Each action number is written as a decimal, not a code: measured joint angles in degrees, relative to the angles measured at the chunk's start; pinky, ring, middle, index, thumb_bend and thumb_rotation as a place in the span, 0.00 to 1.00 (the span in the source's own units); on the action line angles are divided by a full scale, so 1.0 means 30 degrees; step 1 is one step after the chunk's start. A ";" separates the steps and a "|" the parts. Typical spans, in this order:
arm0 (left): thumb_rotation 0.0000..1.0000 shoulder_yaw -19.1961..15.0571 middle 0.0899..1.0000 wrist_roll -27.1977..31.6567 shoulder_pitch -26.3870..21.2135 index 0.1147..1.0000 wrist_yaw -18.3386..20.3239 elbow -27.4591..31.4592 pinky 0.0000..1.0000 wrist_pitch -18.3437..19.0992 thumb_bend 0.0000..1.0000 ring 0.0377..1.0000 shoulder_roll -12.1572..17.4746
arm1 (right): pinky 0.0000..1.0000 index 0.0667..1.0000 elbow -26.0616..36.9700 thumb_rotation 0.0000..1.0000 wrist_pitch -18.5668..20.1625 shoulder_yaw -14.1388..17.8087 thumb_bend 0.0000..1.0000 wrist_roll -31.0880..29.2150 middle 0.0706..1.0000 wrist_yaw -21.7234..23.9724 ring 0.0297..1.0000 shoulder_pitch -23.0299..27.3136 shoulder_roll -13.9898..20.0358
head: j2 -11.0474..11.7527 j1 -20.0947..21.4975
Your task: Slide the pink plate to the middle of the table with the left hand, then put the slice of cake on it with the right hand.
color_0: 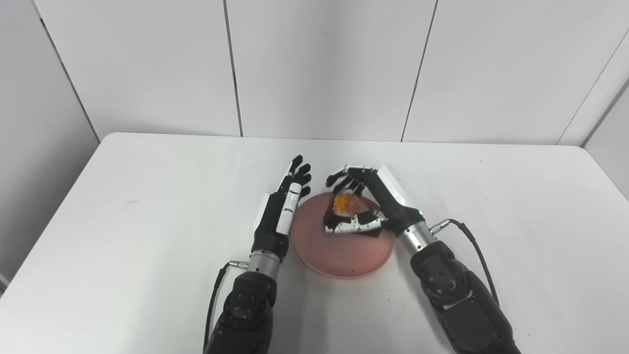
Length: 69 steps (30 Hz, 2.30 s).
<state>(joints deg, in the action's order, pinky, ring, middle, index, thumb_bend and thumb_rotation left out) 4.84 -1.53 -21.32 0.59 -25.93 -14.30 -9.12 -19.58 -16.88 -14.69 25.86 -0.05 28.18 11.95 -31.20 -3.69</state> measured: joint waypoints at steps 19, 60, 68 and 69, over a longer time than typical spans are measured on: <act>1.00 0.0317 0.95 -0.0030 0.0708 0.95 0.0012 0.1066 0.91 0.0834 0.57 0.94 0.0135 | 0.64 0.79 -0.0411 0.50 -0.0709 -0.1001 0.65 0.1038 0.78 0.0613 0.75 -0.0413 0.0979 | -0.0469 0.0587; 1.00 0.0462 1.00 -0.0008 0.1127 1.00 0.1066 0.1661 1.00 0.0152 0.56 1.00 0.0683 | 1.00 1.00 0.3956 0.84 0.1837 0.5206 0.58 -1.0276 1.00 0.0885 1.00 -0.5328 -0.1847 | -0.1025 -0.0937; 1.00 0.0129 1.00 -0.0073 0.1500 1.00 0.0363 0.2407 1.00 0.1942 0.56 1.00 0.0751 | 1.00 1.00 0.4086 0.85 0.2369 0.4931 0.58 -0.9751 1.00 0.1058 1.00 -0.5367 -0.2157 | -0.1406 -0.0468; 1.00 0.0099 1.00 -0.0110 0.1522 1.00 0.0307 0.2462 1.00 0.2148 0.56 1.00 0.0775 | 1.00 1.00 0.4108 0.85 0.2420 0.4889 0.58 -0.9626 1.00 0.1057 1.00 -0.5374 -0.2206 | -0.1551 -0.0381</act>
<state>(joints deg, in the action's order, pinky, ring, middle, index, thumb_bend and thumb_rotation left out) 5.13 -1.85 -16.75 1.51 -18.55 -7.86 -6.79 -7.25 -9.62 -0.03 -3.02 3.12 12.06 5.33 -35.85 -4.84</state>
